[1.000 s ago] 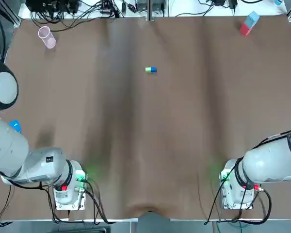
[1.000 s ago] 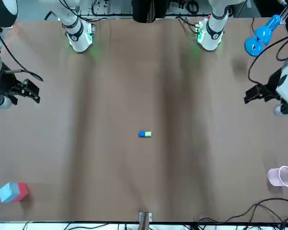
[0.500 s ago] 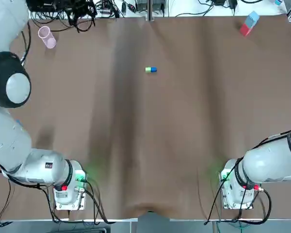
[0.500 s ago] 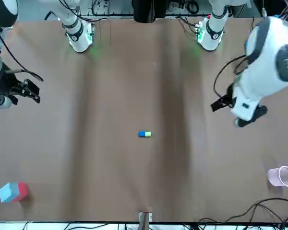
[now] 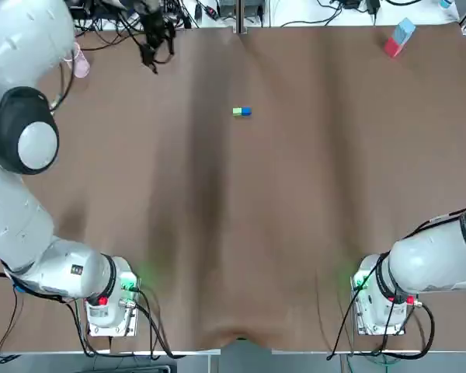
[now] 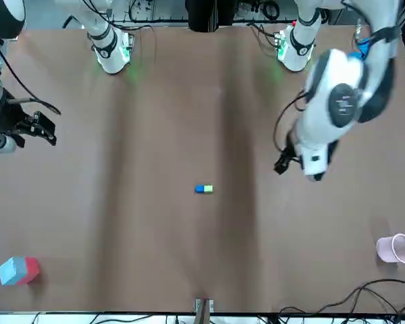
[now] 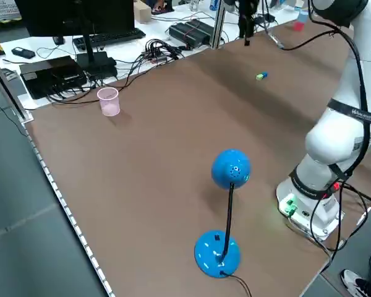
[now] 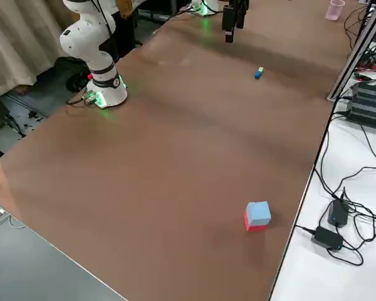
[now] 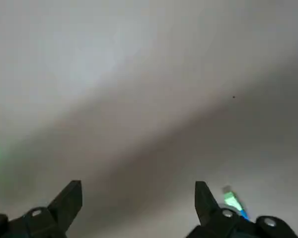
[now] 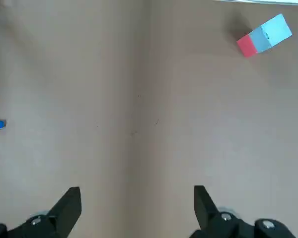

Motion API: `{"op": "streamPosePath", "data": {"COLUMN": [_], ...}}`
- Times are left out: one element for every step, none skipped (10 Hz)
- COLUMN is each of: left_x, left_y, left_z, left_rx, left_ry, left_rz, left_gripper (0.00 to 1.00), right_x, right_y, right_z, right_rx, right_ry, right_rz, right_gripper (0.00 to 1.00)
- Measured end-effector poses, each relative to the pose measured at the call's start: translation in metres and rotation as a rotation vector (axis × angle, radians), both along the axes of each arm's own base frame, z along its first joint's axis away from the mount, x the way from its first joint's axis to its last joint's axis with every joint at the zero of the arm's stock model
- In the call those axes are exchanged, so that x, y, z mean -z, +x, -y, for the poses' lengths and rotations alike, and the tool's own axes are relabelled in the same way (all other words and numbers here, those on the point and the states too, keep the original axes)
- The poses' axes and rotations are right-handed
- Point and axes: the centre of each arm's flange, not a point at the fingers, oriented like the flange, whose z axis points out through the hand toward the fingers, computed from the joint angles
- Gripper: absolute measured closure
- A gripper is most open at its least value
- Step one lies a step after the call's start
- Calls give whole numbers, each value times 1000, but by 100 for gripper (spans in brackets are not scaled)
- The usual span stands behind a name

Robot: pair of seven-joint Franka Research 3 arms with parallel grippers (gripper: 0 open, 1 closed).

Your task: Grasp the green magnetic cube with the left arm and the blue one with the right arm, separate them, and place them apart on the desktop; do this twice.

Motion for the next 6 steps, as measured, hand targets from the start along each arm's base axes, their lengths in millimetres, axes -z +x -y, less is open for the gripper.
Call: {"op": "streamPosePath", "data": {"left_x": [19,35,51,67,80,95], "left_y": [-9,-16,-21,-24,-25,-27], "left_z": [21,40,59,76,93,112], "left_rx": [-92,-169,-238,-290,-333,-367], "left_ry": [9,18,20,2,-27,-54], "left_rz": [-13,-25,-33,-35,-24,-1], "left_gripper": [0,0,0,0,0,0], "right_x": [0,2,5,8,12,23], "right_y": [0,0,-1,-2,-3,0], "right_z": [0,0,-7,-26,-56,-87], "right_rx": [1,28,96,167,238,303], "right_ry": [0,1,8,15,24,34], "right_rz": [-1,-8,-15,-18,-11,0], "right_gripper": [0,1,1,1,1,0]}}
